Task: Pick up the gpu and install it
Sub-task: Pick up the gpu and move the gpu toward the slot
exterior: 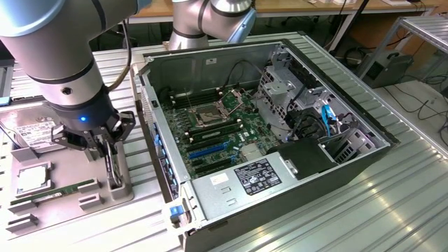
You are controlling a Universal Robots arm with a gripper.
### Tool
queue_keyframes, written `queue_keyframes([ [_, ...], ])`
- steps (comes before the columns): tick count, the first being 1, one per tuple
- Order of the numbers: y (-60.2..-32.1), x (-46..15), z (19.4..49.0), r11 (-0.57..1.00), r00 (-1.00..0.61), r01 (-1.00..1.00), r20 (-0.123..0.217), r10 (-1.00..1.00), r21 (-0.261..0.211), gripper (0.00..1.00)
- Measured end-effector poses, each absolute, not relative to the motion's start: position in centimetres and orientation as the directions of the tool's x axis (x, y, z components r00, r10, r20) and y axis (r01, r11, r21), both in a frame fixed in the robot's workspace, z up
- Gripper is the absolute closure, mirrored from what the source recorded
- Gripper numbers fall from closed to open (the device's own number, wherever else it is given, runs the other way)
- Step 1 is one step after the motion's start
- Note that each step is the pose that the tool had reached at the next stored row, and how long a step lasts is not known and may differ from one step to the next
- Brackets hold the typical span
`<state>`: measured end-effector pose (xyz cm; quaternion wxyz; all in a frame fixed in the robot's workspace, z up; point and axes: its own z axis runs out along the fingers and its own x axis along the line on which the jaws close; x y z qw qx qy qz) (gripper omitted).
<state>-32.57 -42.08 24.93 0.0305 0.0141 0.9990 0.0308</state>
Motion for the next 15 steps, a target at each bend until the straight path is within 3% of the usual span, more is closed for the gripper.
queue_keyframes([
  [15, -42.1, -32.2, 28.3, 0.997, -0.998, -0.040, -0.047, -0.037, 0.065, 0.74],
])
